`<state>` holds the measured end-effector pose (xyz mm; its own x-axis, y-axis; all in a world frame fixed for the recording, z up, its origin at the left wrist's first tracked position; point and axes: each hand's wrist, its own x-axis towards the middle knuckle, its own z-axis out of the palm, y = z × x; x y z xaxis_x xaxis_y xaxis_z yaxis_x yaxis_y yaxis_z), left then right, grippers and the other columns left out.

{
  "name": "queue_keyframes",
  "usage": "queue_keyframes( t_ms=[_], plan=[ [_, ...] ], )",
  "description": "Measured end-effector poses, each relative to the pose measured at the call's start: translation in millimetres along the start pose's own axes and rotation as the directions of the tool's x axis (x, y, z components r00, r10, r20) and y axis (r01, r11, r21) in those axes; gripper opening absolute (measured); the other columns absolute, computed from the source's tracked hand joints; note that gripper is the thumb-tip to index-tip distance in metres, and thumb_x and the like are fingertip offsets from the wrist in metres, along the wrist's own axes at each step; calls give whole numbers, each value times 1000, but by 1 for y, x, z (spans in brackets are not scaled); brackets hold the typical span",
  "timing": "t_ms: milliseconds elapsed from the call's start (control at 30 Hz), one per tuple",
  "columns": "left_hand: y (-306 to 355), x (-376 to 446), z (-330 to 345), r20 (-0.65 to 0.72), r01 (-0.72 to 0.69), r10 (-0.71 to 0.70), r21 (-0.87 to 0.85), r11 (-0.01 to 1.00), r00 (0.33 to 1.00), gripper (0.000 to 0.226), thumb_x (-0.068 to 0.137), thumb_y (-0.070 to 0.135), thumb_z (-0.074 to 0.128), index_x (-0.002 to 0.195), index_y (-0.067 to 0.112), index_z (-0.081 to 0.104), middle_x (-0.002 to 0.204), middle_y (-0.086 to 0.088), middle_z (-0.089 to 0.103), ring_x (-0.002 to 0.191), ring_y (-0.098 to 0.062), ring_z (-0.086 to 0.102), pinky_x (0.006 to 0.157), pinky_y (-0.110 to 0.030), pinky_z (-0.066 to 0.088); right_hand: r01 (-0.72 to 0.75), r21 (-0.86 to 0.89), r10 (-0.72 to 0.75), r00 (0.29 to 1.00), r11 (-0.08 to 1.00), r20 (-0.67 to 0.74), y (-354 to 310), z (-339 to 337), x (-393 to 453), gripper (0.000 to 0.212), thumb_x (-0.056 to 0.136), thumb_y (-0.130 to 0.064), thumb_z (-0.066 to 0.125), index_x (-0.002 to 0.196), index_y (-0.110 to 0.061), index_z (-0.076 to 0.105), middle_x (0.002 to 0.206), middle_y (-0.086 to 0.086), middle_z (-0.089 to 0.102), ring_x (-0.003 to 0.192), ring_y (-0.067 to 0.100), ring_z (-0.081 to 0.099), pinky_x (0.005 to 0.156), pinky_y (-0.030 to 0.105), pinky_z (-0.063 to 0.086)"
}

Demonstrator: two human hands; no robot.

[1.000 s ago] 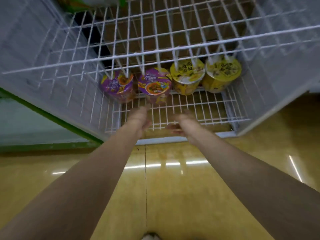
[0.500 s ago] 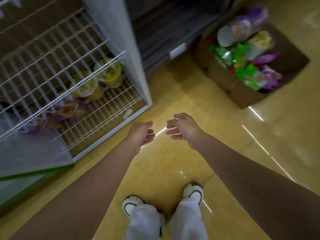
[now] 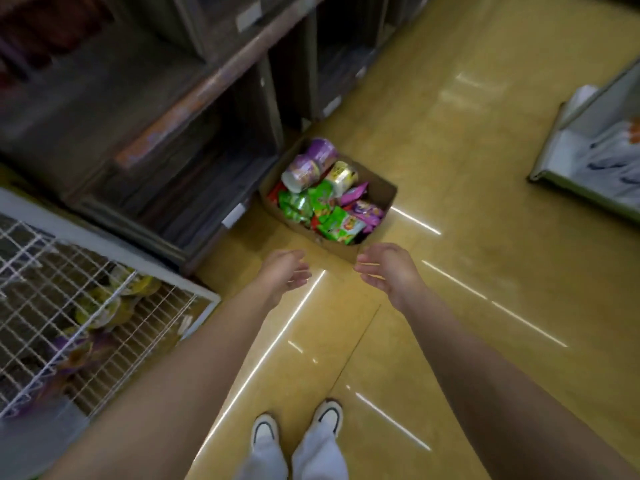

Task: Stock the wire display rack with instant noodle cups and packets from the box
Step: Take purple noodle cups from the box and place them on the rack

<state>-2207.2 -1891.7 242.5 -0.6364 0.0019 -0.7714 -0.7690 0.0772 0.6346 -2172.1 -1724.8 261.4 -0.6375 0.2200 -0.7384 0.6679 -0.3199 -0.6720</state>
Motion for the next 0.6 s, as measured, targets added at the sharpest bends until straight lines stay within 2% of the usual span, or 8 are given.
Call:
queue_keyframes(
  t_ms=[67, 133, 200, 267, 300, 367, 467, 600],
  plan=[
    [23, -16, 22, 21, -36, 35, 26, 999, 999, 11, 98, 21, 48, 104, 12, 45, 86, -7, 56, 70, -15, 57, 58, -20, 49, 35, 12, -35, 999, 999, -19, -25, -14, -12, 21, 93, -4, 48, 114, -9, 49, 80, 5, 59, 63, 16, 59, 55, 23, 47],
    [44, -29, 43, 52, -58, 56, 28, 998, 997, 8, 98, 20, 48, 102, 13, 46, 83, -7, 57, 69, -15, 57, 60, -21, 48, 65, 22, -64, 997, 998, -30, -46, -30, -23, 23, 94, -6, 48, 117, -8, 49, 80, 5, 60, 62, 16, 60, 54, 23, 48],
    [62, -38, 62, 96, -71, 69, 24, 997, 993, 7, 99, 18, 46, 103, 13, 47, 83, -7, 58, 70, -15, 57, 64, -23, 46, 87, 31, -85, 995, 996, -42, -65, -46, -34, 16, 95, -7, 48, 111, -10, 49, 80, 5, 60, 63, 16, 60, 55, 24, 47],
    [81, -44, 81, 114, -81, 79, 10, 997, 990, 8, 99, 17, 45, 105, 13, 47, 84, -7, 59, 70, -16, 57, 64, -24, 45, 118, -2, -118, 992, 993, -53, -89, -65, -42, 12, 96, -8, 47, 108, -10, 49, 77, 5, 59, 63, 17, 59, 55, 24, 46],
    [92, -45, 88, 122, -85, 85, -13, 996, 989, 5, 99, 16, 45, 100, 14, 49, 82, -7, 59, 68, -16, 57, 63, -23, 45, 135, -27, -136, 989, 991, -59, -104, -75, -42, 12, 96, -9, 46, 108, -10, 49, 76, 4, 59, 62, 16, 58, 53, 23, 47],
    [112, -37, 104, 150, -92, 101, -68, 993, 984, 11, 99, 16, 45, 89, 16, 50, 71, -5, 62, 57, -12, 60, 54, -20, 46, 166, -73, -172, 982, 983, -81, -136, -91, -34, 12, 97, -9, 43, 107, -10, 49, 76, 5, 59, 59, 16, 57, 45, 18, 46],
    [148, -18, 125, 165, -85, 103, -115, 990, 981, 17, 98, 17, 46, 82, 14, 50, 56, -2, 64, 37, -5, 58, 40, -14, 45, 188, -129, -199, 977, 974, -80, -189, -102, -12, 12, 95, -7, 46, 105, -13, 50, 76, 6, 59, 50, 12, 58, 41, 15, 45],
    [207, 11, 151, 100, -88, 104, -152, 984, 989, 8, 99, 18, 43, 103, 13, 47, 78, -7, 57, 45, -9, 61, 39, -14, 45, 179, -211, -179, 984, 961, 19, -258, -99, 8, 14, 95, -8, 49, 108, -12, 47, 77, 5, 58, 56, 13, 60, 47, 18, 47]
  ],
)
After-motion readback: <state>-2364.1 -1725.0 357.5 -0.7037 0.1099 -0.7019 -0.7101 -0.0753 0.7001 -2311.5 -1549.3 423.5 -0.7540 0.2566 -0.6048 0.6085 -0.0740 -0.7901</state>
